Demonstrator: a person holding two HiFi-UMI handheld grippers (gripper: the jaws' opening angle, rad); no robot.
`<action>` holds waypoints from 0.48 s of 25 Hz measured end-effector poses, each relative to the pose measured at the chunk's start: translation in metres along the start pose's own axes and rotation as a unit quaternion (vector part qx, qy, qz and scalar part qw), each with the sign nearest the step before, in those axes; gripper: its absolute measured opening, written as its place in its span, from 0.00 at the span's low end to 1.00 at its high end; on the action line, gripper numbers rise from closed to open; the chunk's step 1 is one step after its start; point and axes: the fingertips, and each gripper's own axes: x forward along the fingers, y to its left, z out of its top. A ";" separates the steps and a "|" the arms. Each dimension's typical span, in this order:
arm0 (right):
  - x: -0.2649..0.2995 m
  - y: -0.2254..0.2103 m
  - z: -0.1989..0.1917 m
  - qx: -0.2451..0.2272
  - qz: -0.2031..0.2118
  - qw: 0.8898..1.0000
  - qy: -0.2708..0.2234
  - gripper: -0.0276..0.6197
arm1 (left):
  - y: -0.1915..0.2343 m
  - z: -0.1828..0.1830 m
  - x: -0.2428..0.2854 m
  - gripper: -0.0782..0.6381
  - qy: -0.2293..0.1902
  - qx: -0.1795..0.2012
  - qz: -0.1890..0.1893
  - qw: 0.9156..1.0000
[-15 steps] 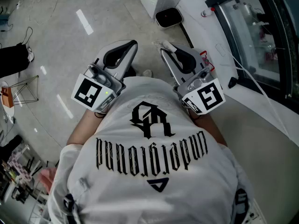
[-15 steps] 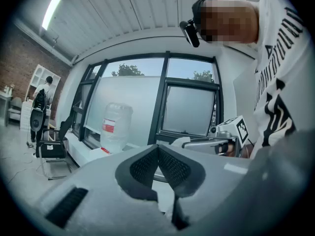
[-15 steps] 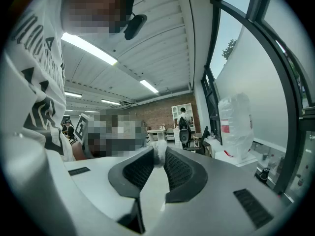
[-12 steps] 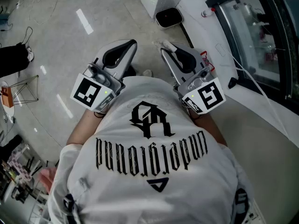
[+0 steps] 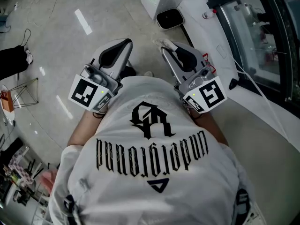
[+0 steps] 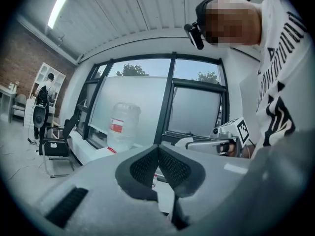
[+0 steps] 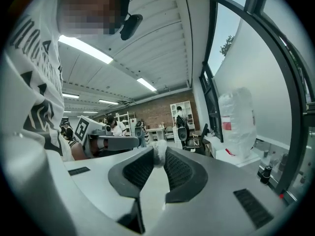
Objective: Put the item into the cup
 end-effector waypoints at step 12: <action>0.093 -0.001 0.012 0.002 -0.014 1.000 0.018 0.15 | 0.087 0.014 -0.014 0.13 0.008 -0.008 -0.018 1.000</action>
